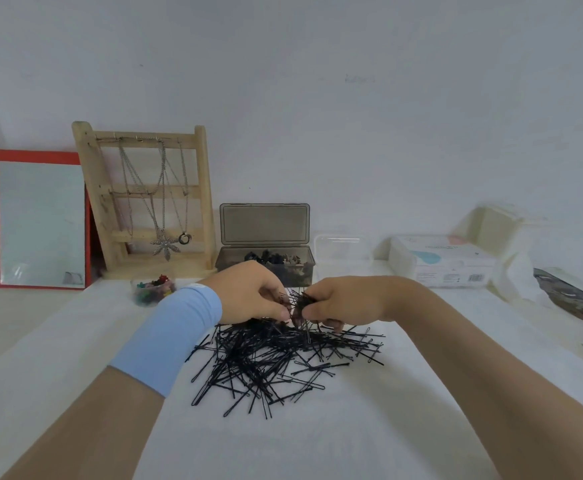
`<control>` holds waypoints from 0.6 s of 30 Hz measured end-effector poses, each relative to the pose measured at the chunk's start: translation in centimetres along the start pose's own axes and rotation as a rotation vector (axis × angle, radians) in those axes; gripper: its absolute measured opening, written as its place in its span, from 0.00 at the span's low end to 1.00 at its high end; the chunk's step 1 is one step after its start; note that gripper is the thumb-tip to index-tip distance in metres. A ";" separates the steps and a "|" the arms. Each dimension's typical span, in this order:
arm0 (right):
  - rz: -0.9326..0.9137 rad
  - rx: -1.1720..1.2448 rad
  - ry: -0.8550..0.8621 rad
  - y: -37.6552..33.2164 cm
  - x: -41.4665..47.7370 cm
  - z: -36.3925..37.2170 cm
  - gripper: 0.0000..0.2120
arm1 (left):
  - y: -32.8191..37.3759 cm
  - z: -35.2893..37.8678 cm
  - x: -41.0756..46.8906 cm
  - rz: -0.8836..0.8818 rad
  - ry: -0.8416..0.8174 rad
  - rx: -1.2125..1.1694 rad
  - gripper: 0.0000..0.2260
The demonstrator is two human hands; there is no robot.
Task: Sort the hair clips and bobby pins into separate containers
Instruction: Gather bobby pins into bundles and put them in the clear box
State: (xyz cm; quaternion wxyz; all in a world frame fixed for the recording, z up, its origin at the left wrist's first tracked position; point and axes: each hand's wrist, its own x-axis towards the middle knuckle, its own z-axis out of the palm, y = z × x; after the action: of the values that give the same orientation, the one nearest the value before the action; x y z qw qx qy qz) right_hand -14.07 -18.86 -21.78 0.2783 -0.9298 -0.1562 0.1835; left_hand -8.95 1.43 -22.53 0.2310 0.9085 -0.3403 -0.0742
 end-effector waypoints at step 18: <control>-0.091 0.323 0.046 0.3 0.3 -0.2 0.05 | 1.0 -0.1 0.3 -0.024 0.125 -0.090 0.14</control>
State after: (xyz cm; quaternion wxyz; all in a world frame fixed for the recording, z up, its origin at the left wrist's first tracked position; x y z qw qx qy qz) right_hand -13.64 -19.07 -21.89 0.4357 -0.8688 -0.1604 0.1721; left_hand -9.27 0.65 -21.94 0.2915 0.9041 -0.3104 -0.0353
